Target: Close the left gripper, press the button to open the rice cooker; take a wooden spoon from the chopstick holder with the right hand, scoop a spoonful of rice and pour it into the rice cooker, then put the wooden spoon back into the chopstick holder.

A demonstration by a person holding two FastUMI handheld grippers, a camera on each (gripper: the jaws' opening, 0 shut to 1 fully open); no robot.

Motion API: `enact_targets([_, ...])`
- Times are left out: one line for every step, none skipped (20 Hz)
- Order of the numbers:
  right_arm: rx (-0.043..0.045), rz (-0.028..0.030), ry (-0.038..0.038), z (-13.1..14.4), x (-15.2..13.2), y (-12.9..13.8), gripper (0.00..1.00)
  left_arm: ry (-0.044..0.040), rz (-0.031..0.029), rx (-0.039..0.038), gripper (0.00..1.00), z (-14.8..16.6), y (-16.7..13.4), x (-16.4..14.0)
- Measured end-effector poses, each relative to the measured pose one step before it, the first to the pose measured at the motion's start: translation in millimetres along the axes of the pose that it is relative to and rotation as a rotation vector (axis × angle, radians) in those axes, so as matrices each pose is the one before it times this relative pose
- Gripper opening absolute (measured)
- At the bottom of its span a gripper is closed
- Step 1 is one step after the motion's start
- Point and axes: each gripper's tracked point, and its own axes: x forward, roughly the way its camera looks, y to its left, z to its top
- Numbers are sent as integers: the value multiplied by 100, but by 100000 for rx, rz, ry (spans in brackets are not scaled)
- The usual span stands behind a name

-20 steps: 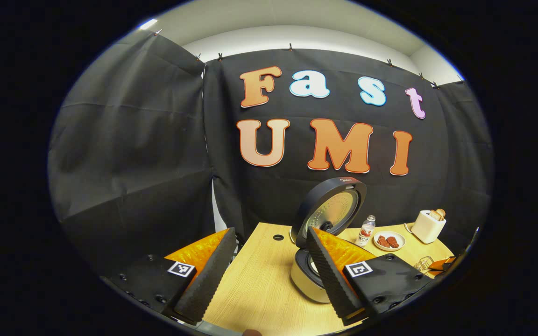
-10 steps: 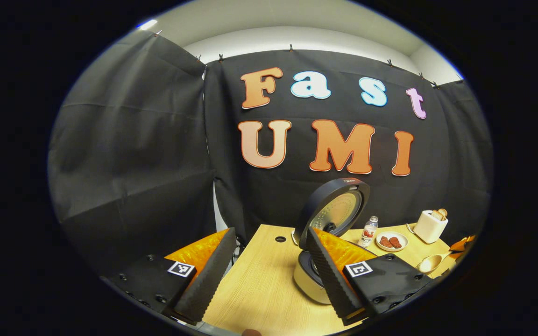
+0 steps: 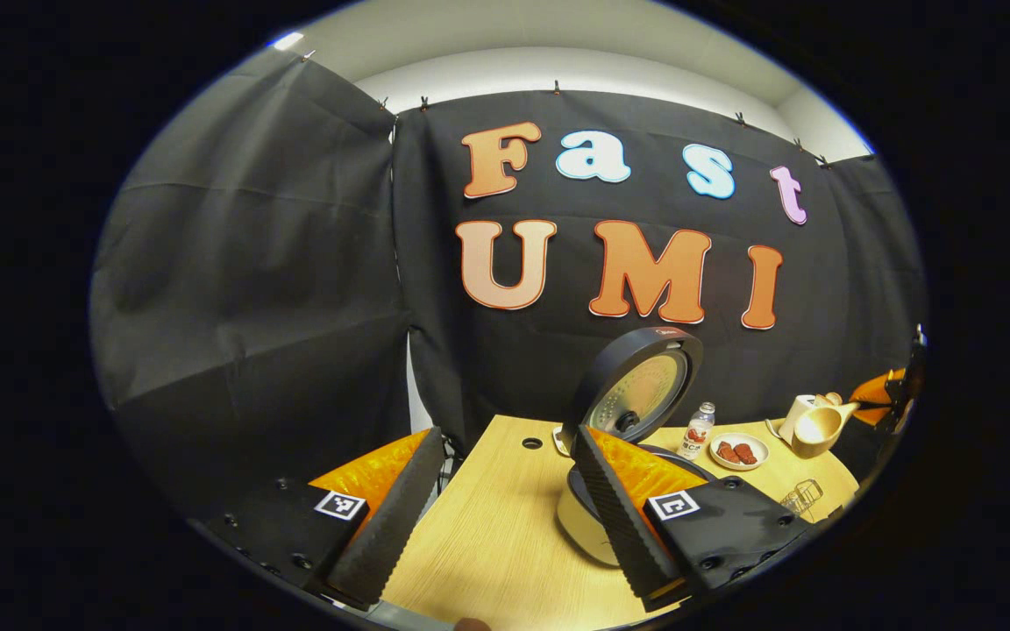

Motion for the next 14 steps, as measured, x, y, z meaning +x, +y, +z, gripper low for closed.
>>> enact_targets([-2096,1032,704,-359,659,1151,0,84,160,-160,100,25,48,-79])
enact_targets([-2568,644,525,-335,723,967,0,-119,322,-41,100,-66,191,-169])
enact_targets([-2535,519,312,-394,564,873,0,-28,-50,-24,100,71,83,-11])
enact_targets([-2272,522,430,-364,677,923,0,146,86,-25,100,-91,224,-116])
enact_targets([-2156,517,507,-363,618,839,0,-13,388,-61,100,50,272,-75])
enact_targets([-1865,305,544,-389,623,623,0,-115,612,-15,100,52,362,-70])
enact_targets([-1988,148,435,-488,549,539,0,-268,749,-118,100,103,429,-67])
enact_targets([-1989,-89,245,-360,558,390,0,-157,562,-170,100,103,380,-59])
enact_targets([-2237,-155,108,-359,422,356,0,5,604,-73,100,-22,365,-105])
enact_targets([-2356,-144,85,-243,541,261,0,-90,603,55,100,-66,328,-122])
enact_targets([-2182,-402,34,-354,357,108,0,-67,635,100,100,62,385,-105])
enact_targets([-2240,-541,52,-311,452,-47,0,12,685,51,100,-27,288,-83])
enact_targets([-2276,-766,259,-361,247,-74,0,282,488,-4,100,-155,250,32])
enact_targets([-1925,-810,620,-390,460,-126,0,299,367,-38,100,-56,237,64])
